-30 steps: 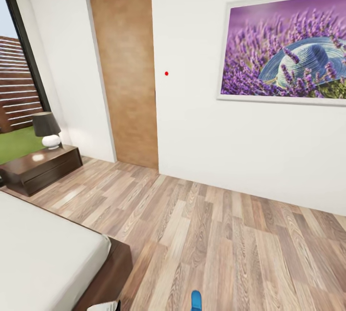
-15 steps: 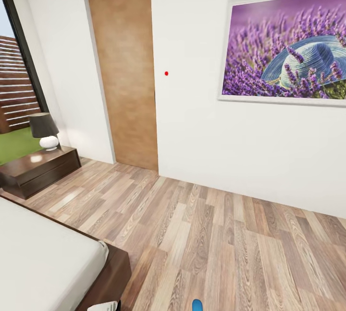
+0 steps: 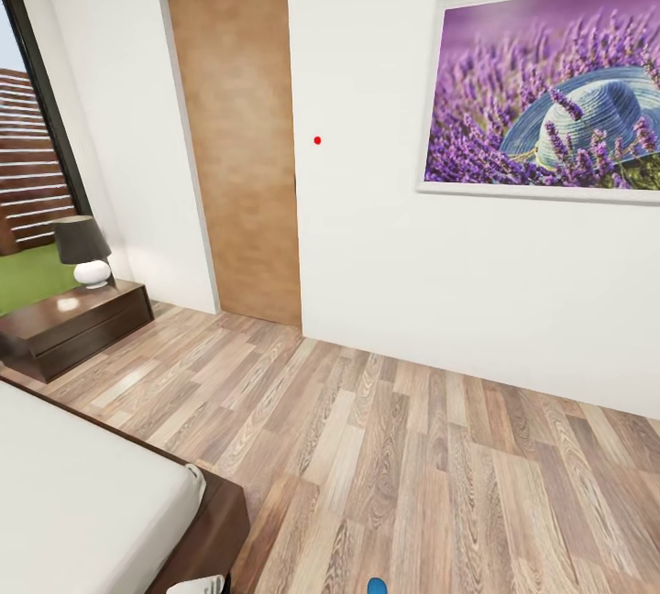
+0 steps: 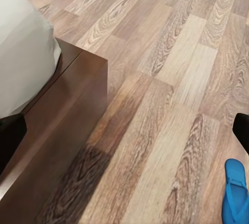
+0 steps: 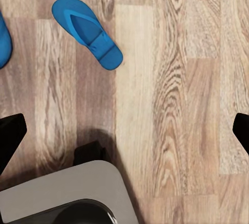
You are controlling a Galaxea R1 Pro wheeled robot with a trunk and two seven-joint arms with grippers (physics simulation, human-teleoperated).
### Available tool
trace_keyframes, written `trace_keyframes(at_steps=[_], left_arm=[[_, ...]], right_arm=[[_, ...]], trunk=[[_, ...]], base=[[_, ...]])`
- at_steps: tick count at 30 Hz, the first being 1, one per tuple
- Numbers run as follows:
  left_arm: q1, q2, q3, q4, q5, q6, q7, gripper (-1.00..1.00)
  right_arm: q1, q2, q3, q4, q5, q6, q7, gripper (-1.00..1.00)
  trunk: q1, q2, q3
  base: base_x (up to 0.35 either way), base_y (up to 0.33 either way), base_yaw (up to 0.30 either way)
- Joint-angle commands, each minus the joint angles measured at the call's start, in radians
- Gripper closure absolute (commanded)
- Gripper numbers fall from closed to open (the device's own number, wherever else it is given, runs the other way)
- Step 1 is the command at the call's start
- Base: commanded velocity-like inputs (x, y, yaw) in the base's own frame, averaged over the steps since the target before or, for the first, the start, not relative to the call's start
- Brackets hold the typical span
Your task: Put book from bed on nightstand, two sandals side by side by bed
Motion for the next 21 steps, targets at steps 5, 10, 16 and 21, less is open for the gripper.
trace_keyframes(at_steps=[5,10,16,21], left_arm=[[0.000,0.000,0.000,-0.001,0.007,-0.001,-0.001,-1.00],[0.000,0.000,0.000,-0.001,0.007,-0.002,-0.001,-1.00],[0.000,0.000,0.000,-0.001,0.007,-0.001,-0.001,-1.00],[0.000,0.000,0.000,-0.001,0.007,-0.001,-0.002,-1.00]], right_arm=[[0.000,0.001,0.000,0.000,-0.002,-0.001,-0.001,-1.00],[0.000,0.001,0.000,0.000,-0.002,-0.001,-0.001,-1.00],[0.000,0.001,-0.001,0.000,-0.002,-0.001,-0.001,-1.00],[0.000,0.005,0.000,0.000,-0.001,-0.001,-0.001,-1.00]], trunk=[[0.000,0.000,-0.001],[0.000,0.000,-0.001],[0.000,0.000,-0.001],[0.000,0.000,-0.001]], base=[[0.000,0.000,0.000],[0.000,0.000,0.000],[0.000,0.000,0.000],[0.000,0.000,0.000]])
